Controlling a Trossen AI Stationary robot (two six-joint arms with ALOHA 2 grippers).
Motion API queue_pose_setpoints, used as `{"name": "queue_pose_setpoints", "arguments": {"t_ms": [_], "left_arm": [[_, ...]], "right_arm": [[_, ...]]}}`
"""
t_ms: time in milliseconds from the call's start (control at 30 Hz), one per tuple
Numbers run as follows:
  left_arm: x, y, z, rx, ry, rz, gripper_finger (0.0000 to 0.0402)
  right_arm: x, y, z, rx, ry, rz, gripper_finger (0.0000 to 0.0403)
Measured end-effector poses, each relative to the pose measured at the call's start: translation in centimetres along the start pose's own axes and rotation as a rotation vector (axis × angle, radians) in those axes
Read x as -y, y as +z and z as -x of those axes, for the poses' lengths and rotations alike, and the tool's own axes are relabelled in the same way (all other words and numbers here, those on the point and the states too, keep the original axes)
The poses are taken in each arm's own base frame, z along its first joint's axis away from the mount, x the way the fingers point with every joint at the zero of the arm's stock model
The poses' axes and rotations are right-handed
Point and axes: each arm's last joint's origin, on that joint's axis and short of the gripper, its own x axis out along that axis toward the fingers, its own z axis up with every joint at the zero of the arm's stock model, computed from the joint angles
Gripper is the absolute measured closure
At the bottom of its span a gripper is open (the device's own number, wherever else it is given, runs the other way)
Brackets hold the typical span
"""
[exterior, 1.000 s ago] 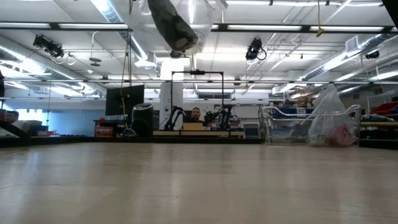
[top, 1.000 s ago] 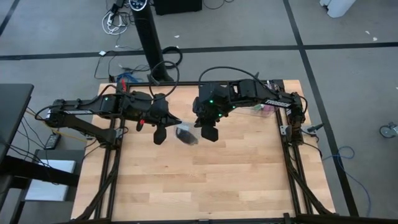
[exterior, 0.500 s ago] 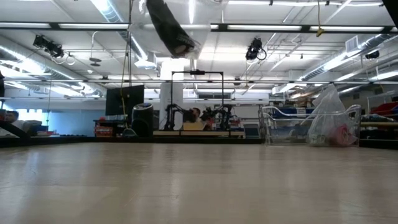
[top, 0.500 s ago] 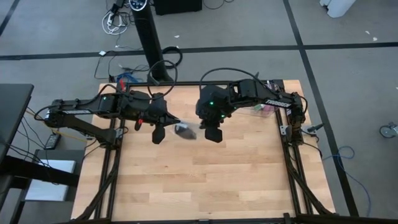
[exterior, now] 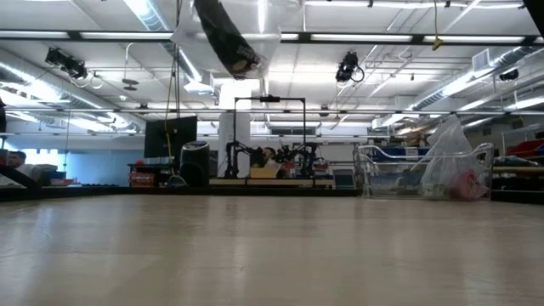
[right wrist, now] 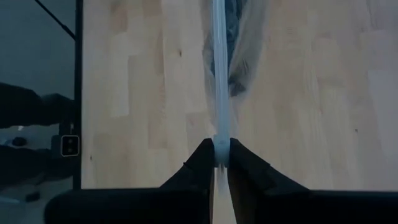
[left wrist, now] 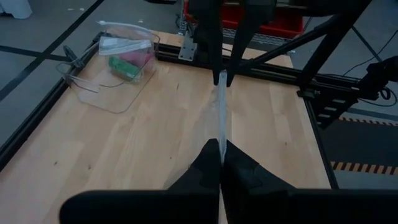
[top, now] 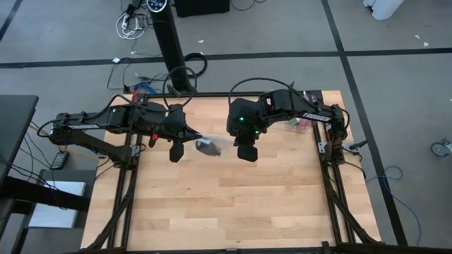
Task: Roll bandage
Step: Close the transparent ziplock bag, then put the transparent ziplock bag into the transparent plastic bin
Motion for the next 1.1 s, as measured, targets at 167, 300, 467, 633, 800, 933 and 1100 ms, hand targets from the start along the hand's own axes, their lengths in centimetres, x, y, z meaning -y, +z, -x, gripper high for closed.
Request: {"name": "queue_pose_setpoints", "arguments": {"t_ms": [167, 300, 467, 633, 800, 933, 1100], "left_arm": [[0.0, 0.0, 0.3, 0.006, 0.002, 0.000, 0.0396], [0.0, 0.0, 0.5, 0.008, 0.002, -0.001, 0.0396], [-0.1, 0.2, 1.3, 0.032, 0.000, 0.001, 0.0396], [-0.1, 0.0, 1.3, 0.024, 0.011, -0.002, 0.0397], [-0.1, 0.0, 1.3, 0.019, 0.009, -0.021, 0.0396], [-0.1, 0.0, 1.2, 0.017, 0.007, -0.025, 0.0396], [-0.1, 0.0, 1.1, 0.013, 0.007, -0.025, 0.0397]], "right_arm": [[0.1, -0.3, 0.2, -0.019, -0.014, -0.001, 0.0369], [0.1, -0.6, 0.2, -0.052, -0.020, -0.005, 0.0368], [0.2, -1.1, 0.2, -0.094, -0.051, -0.027, 0.0355], [0.3, -1.4, 1.3, -0.072, -0.083, -0.054, 0.0313], [0.3, -1.7, 3.7, 0.032, -0.078, -0.075, 0.0266], [0.2, -1.4, 5.1, 0.138, -0.086, -0.069, 0.0239], [0.0, 0.0, 5.2, 0.276, -0.066, -0.045, 0.0230]]}}
